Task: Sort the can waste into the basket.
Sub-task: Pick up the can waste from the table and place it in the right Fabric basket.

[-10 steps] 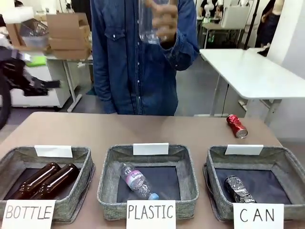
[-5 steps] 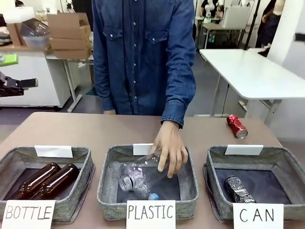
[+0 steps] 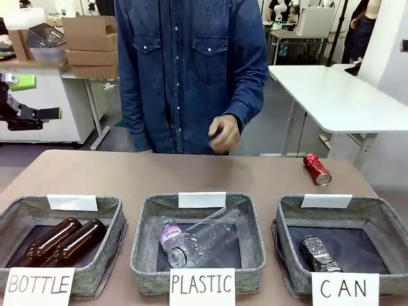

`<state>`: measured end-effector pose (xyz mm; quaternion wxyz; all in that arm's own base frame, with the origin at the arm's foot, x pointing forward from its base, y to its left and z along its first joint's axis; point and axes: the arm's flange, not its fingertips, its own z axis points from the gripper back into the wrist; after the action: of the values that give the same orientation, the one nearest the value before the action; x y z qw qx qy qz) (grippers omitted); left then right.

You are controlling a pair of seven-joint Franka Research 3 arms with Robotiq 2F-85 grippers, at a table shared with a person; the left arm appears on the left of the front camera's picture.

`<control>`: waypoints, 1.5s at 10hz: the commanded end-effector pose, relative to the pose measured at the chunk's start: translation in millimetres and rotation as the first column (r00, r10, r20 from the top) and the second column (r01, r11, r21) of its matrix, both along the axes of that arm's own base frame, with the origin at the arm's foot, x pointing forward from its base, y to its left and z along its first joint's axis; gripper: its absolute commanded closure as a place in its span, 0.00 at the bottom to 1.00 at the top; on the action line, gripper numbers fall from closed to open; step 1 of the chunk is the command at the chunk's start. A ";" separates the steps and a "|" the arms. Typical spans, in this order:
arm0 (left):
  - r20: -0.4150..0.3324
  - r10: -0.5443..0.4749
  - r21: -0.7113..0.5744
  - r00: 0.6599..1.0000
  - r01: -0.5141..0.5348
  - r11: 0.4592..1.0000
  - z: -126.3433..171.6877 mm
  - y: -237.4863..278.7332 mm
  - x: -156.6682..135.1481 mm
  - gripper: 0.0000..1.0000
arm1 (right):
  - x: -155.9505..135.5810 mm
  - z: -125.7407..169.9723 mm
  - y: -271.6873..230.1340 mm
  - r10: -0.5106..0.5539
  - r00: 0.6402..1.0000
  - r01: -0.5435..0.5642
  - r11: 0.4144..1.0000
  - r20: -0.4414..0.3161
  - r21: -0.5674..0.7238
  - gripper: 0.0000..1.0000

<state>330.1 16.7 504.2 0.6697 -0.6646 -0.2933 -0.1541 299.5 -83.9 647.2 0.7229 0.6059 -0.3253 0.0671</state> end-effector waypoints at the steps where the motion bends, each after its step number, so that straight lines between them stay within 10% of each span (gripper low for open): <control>1: 0.007 0.012 -0.014 1.000 -0.011 1.000 2.8 0.4 0.9 0.00 | 2.3 1.3 3.2 0.006 1.000 -0.006 1.000 0.024 0.012 0.00; 6: 0.007 0.012 -0.014 1.000 -0.011 1.000 2.8 0.4 0.9 0.00 | 0.3 -0.4 0.1 0.000 1.000 0.000 1.000 -0.001 -0.001 0.00; 7: 0.007 0.012 -0.014 1.000 -0.011 1.000 2.8 0.4 0.9 0.00 | 23.6 -0.6 15.7 0.089 0.996 -0.091 0.964 -0.018 -0.249 0.00; 9: 0.007 0.012 -0.014 1.000 -0.011 1.000 2.8 0.4 0.9 0.00 | 79.7 -32.9 26.8 0.021 0.992 -0.103 0.727 -0.127 -0.679 0.00; 11: 0.007 0.012 -0.014 1.000 -0.011 1.000 2.8 0.4 0.9 0.00 | 128.8 -69.2 23.9 -0.079 0.994 -0.025 0.510 -0.076 -0.860 0.00; 14: 0.007 0.012 -0.014 1.000 -0.011 1.000 2.8 0.4 0.9 0.00 | 149.5 -118.1 42.3 -0.185 0.982 0.046 0.419 -0.036 -0.907 0.00; 15: 0.007 0.012 -0.014 1.000 -0.011 1.000 2.8 0.4 0.9 0.00 | 100.7 -60.2 48.6 -0.004 0.974 -0.149 0.737 -0.225 -0.659 0.00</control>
<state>330.4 17.3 504.3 0.6696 -0.6646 -0.2938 -0.1535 449.1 -41.5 536.5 0.9474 0.1726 -0.2081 0.1714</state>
